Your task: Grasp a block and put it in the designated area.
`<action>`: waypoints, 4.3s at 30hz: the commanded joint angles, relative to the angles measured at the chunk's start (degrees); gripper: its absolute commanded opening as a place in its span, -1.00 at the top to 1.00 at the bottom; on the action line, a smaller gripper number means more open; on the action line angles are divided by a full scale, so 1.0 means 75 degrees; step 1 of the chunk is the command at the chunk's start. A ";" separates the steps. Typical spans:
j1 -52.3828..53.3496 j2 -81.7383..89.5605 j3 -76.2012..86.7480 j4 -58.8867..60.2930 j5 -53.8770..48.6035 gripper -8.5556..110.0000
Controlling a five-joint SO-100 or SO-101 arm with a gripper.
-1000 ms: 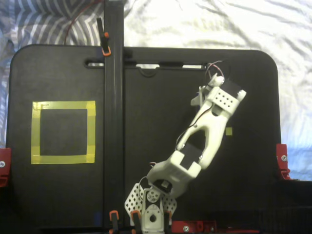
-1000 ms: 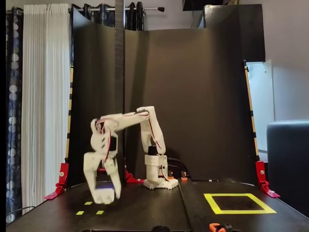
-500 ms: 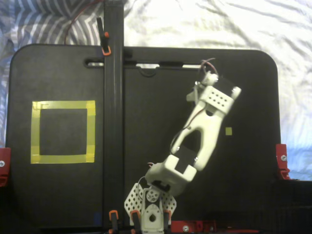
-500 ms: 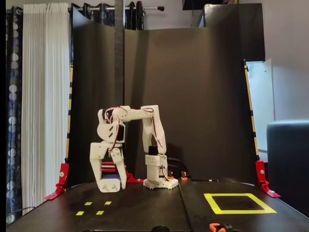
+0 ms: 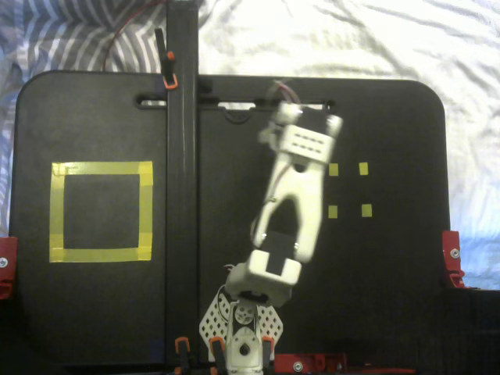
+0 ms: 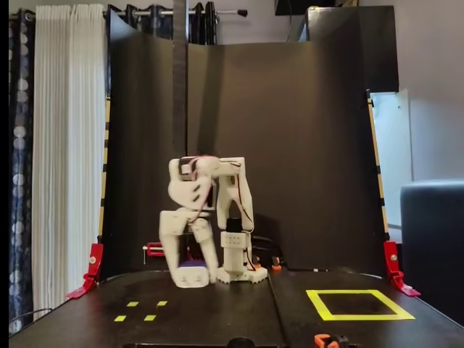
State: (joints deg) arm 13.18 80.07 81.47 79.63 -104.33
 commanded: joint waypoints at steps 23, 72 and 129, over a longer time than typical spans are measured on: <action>-0.4898 0.0973 0.0422 0.0270 0.4359 0.63; -0.8273 -0.0141 0.1980 -0.1148 0.6926 0.63; -0.8086 -0.0129 0.2215 -0.1383 0.6867 0.37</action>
State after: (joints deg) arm -47.64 75.50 98.61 68.47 -52.65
